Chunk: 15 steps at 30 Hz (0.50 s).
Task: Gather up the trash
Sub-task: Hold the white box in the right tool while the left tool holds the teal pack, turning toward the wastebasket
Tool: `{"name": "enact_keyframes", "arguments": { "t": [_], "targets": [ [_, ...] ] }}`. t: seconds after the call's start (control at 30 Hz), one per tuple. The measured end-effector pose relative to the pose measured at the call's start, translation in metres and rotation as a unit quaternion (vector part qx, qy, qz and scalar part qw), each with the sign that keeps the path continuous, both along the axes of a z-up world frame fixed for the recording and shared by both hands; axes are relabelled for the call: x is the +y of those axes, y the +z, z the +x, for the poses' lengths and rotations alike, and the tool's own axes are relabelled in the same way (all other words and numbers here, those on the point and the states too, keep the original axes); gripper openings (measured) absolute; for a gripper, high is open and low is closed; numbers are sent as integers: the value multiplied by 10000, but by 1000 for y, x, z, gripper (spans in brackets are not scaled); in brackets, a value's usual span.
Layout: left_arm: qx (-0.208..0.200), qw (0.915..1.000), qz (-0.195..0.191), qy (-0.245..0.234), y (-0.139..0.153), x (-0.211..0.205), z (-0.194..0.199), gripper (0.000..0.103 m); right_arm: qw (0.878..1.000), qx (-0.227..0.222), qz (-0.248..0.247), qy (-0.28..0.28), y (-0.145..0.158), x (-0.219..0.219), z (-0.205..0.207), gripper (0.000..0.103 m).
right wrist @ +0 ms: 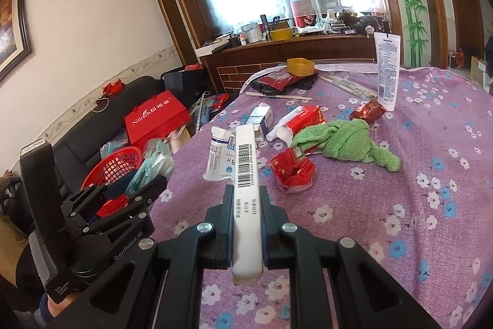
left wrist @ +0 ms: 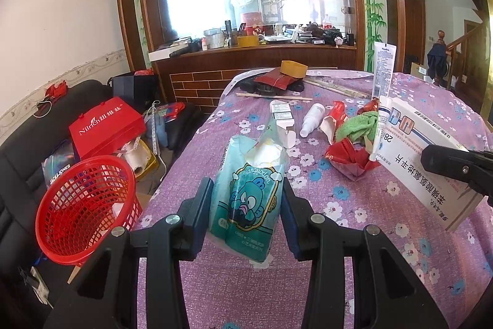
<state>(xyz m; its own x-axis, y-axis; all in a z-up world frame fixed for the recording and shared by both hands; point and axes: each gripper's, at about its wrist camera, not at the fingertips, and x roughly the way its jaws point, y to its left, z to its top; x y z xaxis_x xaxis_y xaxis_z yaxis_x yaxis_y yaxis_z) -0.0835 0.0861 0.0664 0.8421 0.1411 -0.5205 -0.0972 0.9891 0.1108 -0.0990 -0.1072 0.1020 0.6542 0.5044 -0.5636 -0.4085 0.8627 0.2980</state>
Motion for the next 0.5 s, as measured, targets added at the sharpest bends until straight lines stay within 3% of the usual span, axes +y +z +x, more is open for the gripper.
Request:
{"name": "enact_keyframes", "arguments": {
  "t": [0.5],
  "targets": [
    [36,10000,-11,62,-3,3,5,41,9999,85,45,31,-4,3,3,14]
  ]
}}
